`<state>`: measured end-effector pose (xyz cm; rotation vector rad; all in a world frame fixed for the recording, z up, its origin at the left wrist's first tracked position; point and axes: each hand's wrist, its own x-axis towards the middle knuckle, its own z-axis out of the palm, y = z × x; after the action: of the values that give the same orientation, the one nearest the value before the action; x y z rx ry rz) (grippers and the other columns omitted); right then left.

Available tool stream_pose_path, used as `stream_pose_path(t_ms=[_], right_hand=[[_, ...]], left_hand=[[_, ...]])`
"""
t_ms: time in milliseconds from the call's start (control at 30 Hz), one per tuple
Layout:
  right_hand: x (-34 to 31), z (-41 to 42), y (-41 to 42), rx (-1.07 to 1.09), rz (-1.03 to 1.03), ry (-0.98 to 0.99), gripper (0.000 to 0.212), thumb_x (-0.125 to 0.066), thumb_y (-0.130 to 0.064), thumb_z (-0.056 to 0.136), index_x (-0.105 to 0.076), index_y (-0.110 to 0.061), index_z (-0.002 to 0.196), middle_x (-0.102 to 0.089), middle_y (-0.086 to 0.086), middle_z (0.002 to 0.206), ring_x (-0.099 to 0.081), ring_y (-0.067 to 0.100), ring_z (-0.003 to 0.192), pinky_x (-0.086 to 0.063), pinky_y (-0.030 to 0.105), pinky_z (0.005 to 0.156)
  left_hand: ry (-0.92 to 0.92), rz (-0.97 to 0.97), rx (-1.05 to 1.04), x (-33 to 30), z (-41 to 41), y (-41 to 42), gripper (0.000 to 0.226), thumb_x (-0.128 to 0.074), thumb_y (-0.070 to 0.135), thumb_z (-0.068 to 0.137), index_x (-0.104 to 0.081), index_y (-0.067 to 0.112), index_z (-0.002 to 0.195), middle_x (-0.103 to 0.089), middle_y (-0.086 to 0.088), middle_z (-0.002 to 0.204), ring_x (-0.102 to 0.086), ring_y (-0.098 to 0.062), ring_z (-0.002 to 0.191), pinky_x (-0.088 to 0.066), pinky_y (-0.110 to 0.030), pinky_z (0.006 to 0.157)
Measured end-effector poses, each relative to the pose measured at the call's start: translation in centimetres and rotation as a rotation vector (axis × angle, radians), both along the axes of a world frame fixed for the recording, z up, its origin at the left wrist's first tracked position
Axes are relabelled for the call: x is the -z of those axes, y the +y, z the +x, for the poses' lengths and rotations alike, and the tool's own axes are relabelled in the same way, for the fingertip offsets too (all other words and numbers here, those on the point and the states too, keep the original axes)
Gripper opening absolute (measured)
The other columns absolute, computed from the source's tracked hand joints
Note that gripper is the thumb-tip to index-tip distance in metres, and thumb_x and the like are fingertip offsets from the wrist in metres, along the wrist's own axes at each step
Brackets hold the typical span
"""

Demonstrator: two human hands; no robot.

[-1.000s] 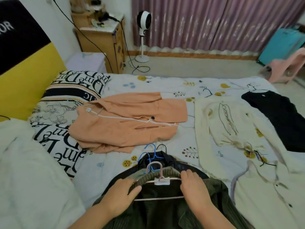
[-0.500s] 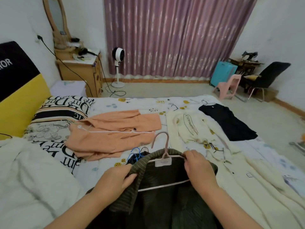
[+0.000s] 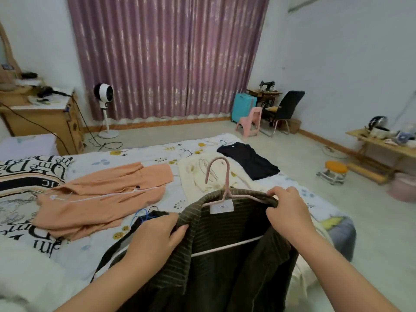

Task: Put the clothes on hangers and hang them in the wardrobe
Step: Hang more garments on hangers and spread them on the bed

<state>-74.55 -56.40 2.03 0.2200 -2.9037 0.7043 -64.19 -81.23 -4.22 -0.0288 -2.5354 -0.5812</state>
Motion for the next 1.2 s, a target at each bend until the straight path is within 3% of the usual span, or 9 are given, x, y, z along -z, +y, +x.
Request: stream_pose_path(t_ms=[67, 200, 333, 433, 533, 667, 833, 1033, 1200], right_hand=[[-0.1, 0.4, 3.6, -0.017, -0.056, -0.050, 0.039, -0.053, -0.008, 0.083, -0.056, -0.020, 0.121, -0.044, 0.007, 0.111, -0.047, 0.020, 0.083, -0.036, 0.025, 0.071], [1.2, 1.0, 11.5, -0.001, -0.074, -0.144, 0.047, -0.046, 0.007, 0.082, -0.061, -0.018, 0.118, -0.048, 0.008, 0.121, -0.051, 0.023, 0.091, -0.054, 0.039, 0.076], [2.8, 2.5, 20.6, 0.034, 0.072, -0.130, 0.048, -0.046, 0.010, 0.085, -0.062, -0.019, 0.121, -0.049, 0.003, 0.130, -0.049, 0.020, 0.112, -0.044, 0.026, 0.090], [3.6, 3.4, 27.6, 0.019, 0.147, -0.115, 0.048, -0.052, 0.006, 0.082, -0.065, -0.024, 0.117, -0.057, -0.001, 0.127, -0.050, 0.022, 0.120, -0.041, 0.030, 0.099], [3.5, 4.7, 33.7, 0.025, 0.084, -0.152, 0.041, -0.052, 0.004, 0.083, -0.064, -0.023, 0.112, -0.065, 0.001, 0.113, -0.057, 0.025, 0.107, -0.046, 0.033, 0.087], [3.4, 5.2, 40.9, 0.043, 0.028, -0.144, 0.031, -0.052, 0.003, 0.084, -0.052, -0.027, 0.091, -0.060, -0.002, 0.092, -0.053, 0.018, 0.084, -0.039, 0.029, 0.069], [3.9, 4.1, 48.4, 0.219, 0.040, -0.017, 0.025, -0.047, 0.002, 0.085, -0.055, -0.021, 0.086, -0.058, 0.003, 0.090, -0.052, 0.024, 0.091, -0.044, 0.037, 0.075], [2.9, 0.2, 55.2, 0.391, 0.078, 0.101, 0.025, -0.042, 0.005, 0.086, -0.056, -0.014, 0.093, -0.051, 0.003, 0.089, -0.041, 0.020, 0.085, -0.029, 0.030, 0.066], [1.5, -5.7, 61.3, 0.431, 0.089, 0.145, 0.024, -0.046, 0.006, 0.084, -0.059, -0.012, 0.091, -0.055, 0.004, 0.091, -0.047, 0.024, 0.089, -0.026, 0.029, 0.066]], left_hand=[[-0.023, -0.012, 0.054, -0.2, 0.5, 3.3, 0.054, -0.018, 0.062, 0.072, -0.051, 0.019, 0.070, -0.045, 0.013, 0.057, -0.041, 0.000, 0.053, -0.028, -0.014, 0.049], [-0.122, -0.079, 0.119, -0.4, 0.7, 10.3, 0.074, -0.006, 0.067, 0.069, -0.058, 0.021, 0.094, -0.063, 0.007, 0.085, -0.057, -0.011, 0.080, -0.044, -0.027, 0.070], [-0.222, -0.160, 0.171, -0.8, 0.9, 18.9, 0.036, -0.032, 0.054, 0.093, -0.047, 0.022, 0.086, -0.051, 0.010, 0.078, -0.047, -0.010, 0.076, -0.031, -0.024, 0.063], [-0.217, -0.179, 0.198, -1.1, 1.1, 25.4, 0.030, -0.037, 0.048, 0.094, -0.048, 0.021, 0.087, -0.051, 0.010, 0.076, -0.049, -0.010, 0.076, -0.035, -0.022, 0.063], [-0.221, -0.146, 0.227, -1.1, 0.6, 31.0, 0.032, -0.039, 0.048, 0.094, -0.055, 0.020, 0.093, -0.062, 0.005, 0.088, -0.056, -0.011, 0.082, -0.044, -0.027, 0.073], [-0.239, -0.155, 0.286, -1.3, -0.7, 38.1, 0.030, -0.038, 0.048, 0.094, -0.047, 0.021, 0.085, -0.053, 0.008, 0.079, -0.053, -0.012, 0.079, -0.037, -0.027, 0.068], [-0.229, -0.135, 0.387, -1.8, -4.2, 45.5, 0.028, -0.039, 0.048, 0.094, -0.046, 0.022, 0.084, -0.049, 0.010, 0.073, -0.051, -0.012, 0.078, -0.032, -0.018, 0.060], [-0.255, -0.198, 0.469, -2.4, -10.7, 53.0, 0.036, -0.040, 0.051, 0.092, -0.032, 0.029, 0.064, -0.039, 0.011, 0.062, -0.040, -0.005, 0.061, -0.026, -0.019, 0.053], [-0.327, -0.181, 0.624, -3.2, -18.3, 59.0, 0.029, -0.045, 0.049, 0.091, -0.049, 0.027, 0.073, -0.054, 0.008, 0.070, -0.048, -0.005, 0.065, -0.035, -0.022, 0.058]])
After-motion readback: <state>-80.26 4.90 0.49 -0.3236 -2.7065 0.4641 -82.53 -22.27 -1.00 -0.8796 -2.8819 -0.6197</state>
